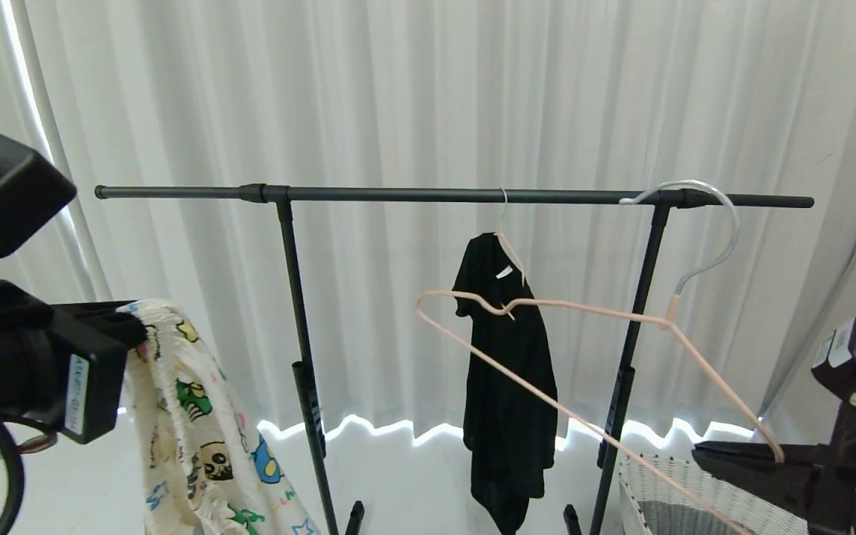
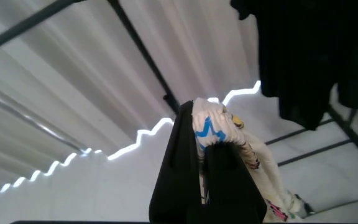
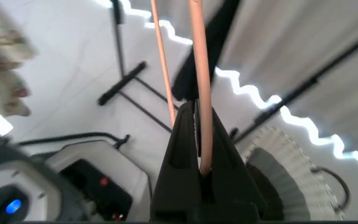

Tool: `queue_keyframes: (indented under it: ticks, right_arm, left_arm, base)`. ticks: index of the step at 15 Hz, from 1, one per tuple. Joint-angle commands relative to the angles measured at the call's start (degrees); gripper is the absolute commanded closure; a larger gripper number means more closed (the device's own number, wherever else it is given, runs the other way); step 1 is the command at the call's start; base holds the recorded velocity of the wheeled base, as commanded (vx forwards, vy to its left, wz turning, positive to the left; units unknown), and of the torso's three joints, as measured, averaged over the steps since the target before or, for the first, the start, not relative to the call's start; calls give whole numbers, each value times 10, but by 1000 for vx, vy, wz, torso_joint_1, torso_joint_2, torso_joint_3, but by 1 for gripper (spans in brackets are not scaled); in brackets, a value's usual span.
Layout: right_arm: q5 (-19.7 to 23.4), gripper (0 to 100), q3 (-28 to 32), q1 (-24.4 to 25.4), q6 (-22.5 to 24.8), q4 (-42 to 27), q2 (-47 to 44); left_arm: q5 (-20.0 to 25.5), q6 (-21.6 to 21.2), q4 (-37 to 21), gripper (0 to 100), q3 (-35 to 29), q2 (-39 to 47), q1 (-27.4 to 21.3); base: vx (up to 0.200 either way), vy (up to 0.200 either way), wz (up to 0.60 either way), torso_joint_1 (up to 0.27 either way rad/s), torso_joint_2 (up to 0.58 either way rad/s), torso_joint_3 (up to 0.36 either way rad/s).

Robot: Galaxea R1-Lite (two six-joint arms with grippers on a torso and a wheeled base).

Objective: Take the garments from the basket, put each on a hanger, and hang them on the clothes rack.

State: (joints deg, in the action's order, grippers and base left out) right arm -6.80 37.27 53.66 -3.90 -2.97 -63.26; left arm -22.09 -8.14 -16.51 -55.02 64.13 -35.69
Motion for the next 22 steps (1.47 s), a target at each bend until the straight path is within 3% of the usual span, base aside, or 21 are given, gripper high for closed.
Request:
queue_keyframes:
  ticks: [1,2,4,8,10,12,17,22]
  right_arm:
    - [1,100,-1,68,-18,0,-7]
    - [1,100,-1,101,-37,0,-9]
    - [1,100,-1,135,-47,0,-12]
    - [1,100,2,139,-52,31,-49]
    - [1,100,4,152,-57,60,-84]
    - [1,100,6,159,-57,71,-96]
    - [1,100,11,158,-59,75,-106]
    - [0,100,41,159,-95,121,-161]
  left_arm:
    - [-4,56,0,100,-19,71,-12]
    - [-8,95,-3,100,-31,101,-2]
    - [-8,105,-3,100,-37,131,25]
    - [-10,117,-3,100,-41,151,32]
    - [-72,149,-3,100,-53,176,31]
    - [-104,167,-3,100,-60,192,31]
    - [-105,169,-3,100,-72,194,31]
    - [-107,171,-2,100,-84,197,40]
  base:
    - [0,0,0,0,0,0]
    - [0,0,0,0,0,0]
    - [0,0,0,0,0,0]
    - [0,0,0,0,0,0]
    - [0,0,0,0,0,0]
    - [0,0,0,0,0,0]
    - [0,0,0,0,0,0]
    - [0,0,0,0,0,0]
